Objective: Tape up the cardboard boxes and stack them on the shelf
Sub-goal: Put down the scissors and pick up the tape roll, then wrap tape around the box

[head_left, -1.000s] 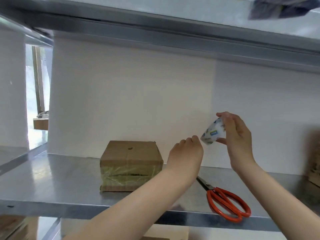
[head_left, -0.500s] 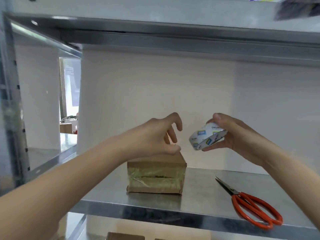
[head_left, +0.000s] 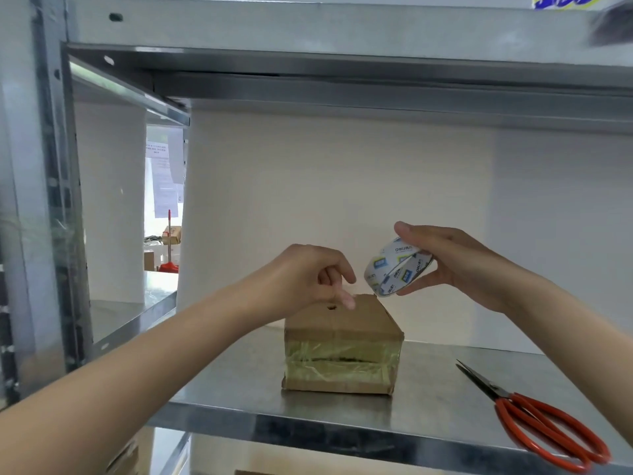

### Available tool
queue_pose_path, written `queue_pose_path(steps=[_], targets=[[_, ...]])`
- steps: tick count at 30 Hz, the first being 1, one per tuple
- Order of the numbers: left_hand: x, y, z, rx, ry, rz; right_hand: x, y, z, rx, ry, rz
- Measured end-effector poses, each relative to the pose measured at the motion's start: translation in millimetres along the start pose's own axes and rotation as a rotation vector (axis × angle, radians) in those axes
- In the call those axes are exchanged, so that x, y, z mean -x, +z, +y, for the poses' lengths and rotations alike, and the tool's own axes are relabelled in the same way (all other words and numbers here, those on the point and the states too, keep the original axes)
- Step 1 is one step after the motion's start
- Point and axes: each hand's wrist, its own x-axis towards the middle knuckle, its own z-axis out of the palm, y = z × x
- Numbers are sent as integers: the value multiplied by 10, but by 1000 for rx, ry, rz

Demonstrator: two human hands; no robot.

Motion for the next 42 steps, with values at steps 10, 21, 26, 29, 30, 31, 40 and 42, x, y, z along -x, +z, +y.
queue_pose_path(steps=[10,21,26,29,30,31,40,42], targets=[[-2,-54,-118,-38,-47,-54,-50,6,-6,31,-15,-32],[37,-68,-286,384,-241,61,-77,-26,93,42,44,15],[92,-56,-342,743,-379,96,-145,-8,165,83,58,12],[137,-106,-356,862,-489,82,-169,-7,160,-32,-28,-17],[154,-137,-377,852,-509,89,-169,-28,147,-85,-40,4],[170,-169,-395,833,-524,94,-174,-54,140,-97,-35,31],[345,-155,-596,780,-677,112,-278,-303,421,544,55,89],[395,-123,-650,789,-700,97,-289,-247,548,618,80,55]])
